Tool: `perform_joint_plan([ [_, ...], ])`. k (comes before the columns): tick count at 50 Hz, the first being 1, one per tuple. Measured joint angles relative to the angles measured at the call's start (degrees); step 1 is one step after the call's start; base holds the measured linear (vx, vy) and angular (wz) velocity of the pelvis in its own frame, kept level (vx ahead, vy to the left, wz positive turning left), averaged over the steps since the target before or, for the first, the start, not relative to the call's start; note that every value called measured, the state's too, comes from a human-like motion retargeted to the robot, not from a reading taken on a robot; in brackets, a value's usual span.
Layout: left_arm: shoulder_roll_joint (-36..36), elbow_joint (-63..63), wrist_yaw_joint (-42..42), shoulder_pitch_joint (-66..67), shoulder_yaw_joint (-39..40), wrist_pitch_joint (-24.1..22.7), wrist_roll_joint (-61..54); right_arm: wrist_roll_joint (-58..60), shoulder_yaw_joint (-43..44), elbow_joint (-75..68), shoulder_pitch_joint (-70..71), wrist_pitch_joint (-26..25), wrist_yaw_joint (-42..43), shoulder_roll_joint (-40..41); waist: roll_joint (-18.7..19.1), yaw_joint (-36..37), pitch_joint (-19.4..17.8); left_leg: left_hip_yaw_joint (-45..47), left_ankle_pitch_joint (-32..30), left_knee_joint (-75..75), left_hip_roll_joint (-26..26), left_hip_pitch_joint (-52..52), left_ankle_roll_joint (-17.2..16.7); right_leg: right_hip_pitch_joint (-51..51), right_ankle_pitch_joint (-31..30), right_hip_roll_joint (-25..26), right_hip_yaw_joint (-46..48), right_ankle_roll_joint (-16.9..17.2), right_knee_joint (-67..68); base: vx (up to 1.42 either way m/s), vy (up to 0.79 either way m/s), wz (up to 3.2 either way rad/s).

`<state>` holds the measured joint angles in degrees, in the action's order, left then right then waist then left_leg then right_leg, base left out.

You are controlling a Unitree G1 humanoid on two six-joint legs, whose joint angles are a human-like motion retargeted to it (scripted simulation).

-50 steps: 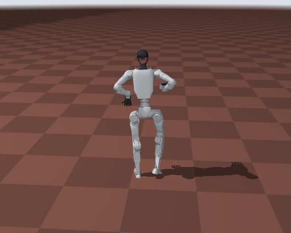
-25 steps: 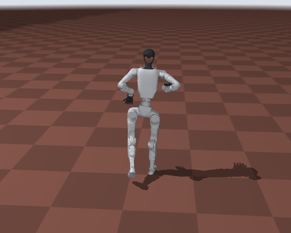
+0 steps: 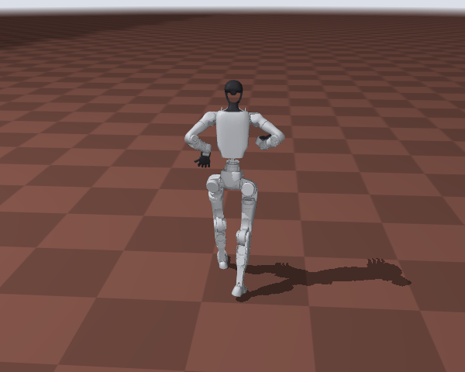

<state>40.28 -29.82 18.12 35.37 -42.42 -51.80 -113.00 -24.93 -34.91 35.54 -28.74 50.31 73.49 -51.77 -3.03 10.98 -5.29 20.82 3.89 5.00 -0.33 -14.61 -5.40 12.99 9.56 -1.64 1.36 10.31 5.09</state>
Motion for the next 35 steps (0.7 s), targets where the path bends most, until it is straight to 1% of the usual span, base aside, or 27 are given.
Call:
perform_joint_plan([
  [3,-0.1,-0.3,-1.1,0.6,-1.0,0.2,0.0,1.0,0.9,-0.1,-1.6,-0.1,-1.3,0.0,1.1,-1.3,1.2,-1.2,2.5,0.0,1.2,4.7,1.1,-2.1,-9.1,1.2,1.6,-0.7,10.8,0.78,0.2,0.24],
  [5,-0.1,-0.5,-1.4,1.0,-2.0,0.2,0.0,1.9,1.3,0.0,-2.7,-0.5,-1.8,-0.1,2.3,-2.0,2.2,-2.3,5.2,-0.7,2.7,7.1,1.4,-6.8,-15.4,1.8,3.6,-0.4,22.5,0.74,0.2,0.23],
  [7,0.0,-0.5,-0.7,0.6,-2.9,0.2,0.0,1.8,1.8,0.2,-3.1,-1.1,-1.8,-0.5,3.2,-2.9,3.2,-3.6,7.4,-1.7,3.7,8.3,1.4,-13.8,-18.6,1.3,5.7,-0.1,34.9,0.67,0.19,0.28],
  [8,0.1,-0.5,-0.2,0.6,-3.2,0.1,0.0,1.3,1.9,0.4,-3.3,-1.2,-1.7,-0.6,3.7,-3.4,3.5,-4.2,8.3,-2.1,4.1,9.0,1.2,-16.9,-19.1,1.0,6.6,-0.4,39.9,0.63,0.18,0.33],
  [10,0.5,-0.4,0.9,0.1,-3.9,0.3,0.0,-0.1,2.1,0.8,-3.3,-1.3,-1.8,-1.0,4.5,-4.5,3.7,-5.3,9.8,-3.0,4.4,10.1,0.8,-23.0,-18.1,0.3,7.8,-1.3,47.7,0.6,0.16,0.39],
  [13,1.0,0.0,1.6,-0.8,-4.7,0.9,0.0,-1.8,2.5,1.2,-3.1,-1.2,-2.3,-1.6,5.2,-6.7,3.5,-7.0,11.8,-4.2,4.2,11.6,0.7,-30.3,-13.6,-0.4,8.4,-3.1,51.0,0.56,0.13,0.51],
  [15,1.3,0.2,1.3,-1.1,-5.2,1.5,0.0,-1.9,2.8,1.5,-3.3,-1.3,-2.8,-1.9,5.5,-8.1,3.2,-8.1,13.1,-4.9,3.8,12.8,0.9,-33.6,-11.1,-0.5,8.8,-4.0,48.2,0.54,0.09,0.58],
  [17,1.3,0.4,0.9,-1.3,-5.6,2.0,0.0,-1.7,3.3,1.6,-3.6,-1.4,-3.1,-2.2,5.4,-9.6,2.7,-9.4,14.3,-5.6,2.9,13.8,1.3,-35.6,-9.3,-1.2,9.6,-4.5,41.5,0.54,0.07,0.67],
  [20,1.0,0.6,0.3,-1.6,-6.0,2.4,0.0,-1.4,4.2,1.7,-4.2,-1.7,-3.2,-2.4,4.1,-12.0,1.8,-11.5,16.3,-6.7,0.4,15.6,1.6,-36.2,-9.3,-3.0,11.3,-4.3,25.3,0.55,0.03,0.85],
  [22,0.7,0.7,0.4,-1.9,-6.2,2.3,0.0,-1.3,5.0,1.8,-4.4,-2.4,-3.0,-2.6,2.5,-14.1,0.6,-13.5,17.7,-7.4,-1.9,17.6,1.6,-34.2,-12.5,-4.3,12.7,-2.8,10.3,0.59,-0.03,1.09],
  [25,0.5,0.6,1.1,-2.1,-6.1,1.7,0.0,-0.8,5.2,2.2,-4.0,-4.1,-2.3,-3.0,0.3,-16.3,-1.7,-15.9,20.0,-7.5,-4.3,22.5,1.4,-31.1,-16.8,-5.2,15.9,2.4,-8.1,0.65,-0.1,0.76],
  [27,0.5,0.7,1.0,-1.9,-5.8,1.0,0.0,-0.3,4.4,2.5,-3.4,-4.2,-1.9,-3.0,-0.1,-16.1,-2.3,-15.7,20.9,-7.2,-3.3,25.3,0.5,-32.8,-14.7,-3.2,18.0,4.7,-10.1,0.64,-0.29,0.01],
  [30,0.6,0.8,0.9,-2.2,-5.7,0.6,0.0,0.3,3.3,2.8,-2.0,-4.1,-1.2,-3.2,0.0,-15.5,-1.8,-15.4,21.2,-7.0,-2.0,28.1,-0.5,-34.3,-13.0,0.1,18.5,4.7,-10.1,0.67,-0.23,-0.1],
  [33,0.4,1.1,1.0,-2.7,-5.9,0.6,0.0,1.0,2.9,3.4,-0.8,-4.2,-0.9,-3.7,-0.1,-16.3,-0.7,-18.0,19.8,-8.6,-3.4,30.4,0.7,-31.3,-15.2,-0.8,16.7,4.7,-10.1,0.77,0.01,0.34],
  [35,0.3,1.2,0.8,-2.9,-6.1,0.8,0.0,1.4,2.7,3.9,-0.5,-3.9,-0.7,-4.0,-0.3,-17.0,-0.1,-20.1,17.1,-11.7,-4.9,31.3,1.9,-28.1,-15.3,-2.8,15.7,4.7,-10.1,0.82,0.04,0.39],
])
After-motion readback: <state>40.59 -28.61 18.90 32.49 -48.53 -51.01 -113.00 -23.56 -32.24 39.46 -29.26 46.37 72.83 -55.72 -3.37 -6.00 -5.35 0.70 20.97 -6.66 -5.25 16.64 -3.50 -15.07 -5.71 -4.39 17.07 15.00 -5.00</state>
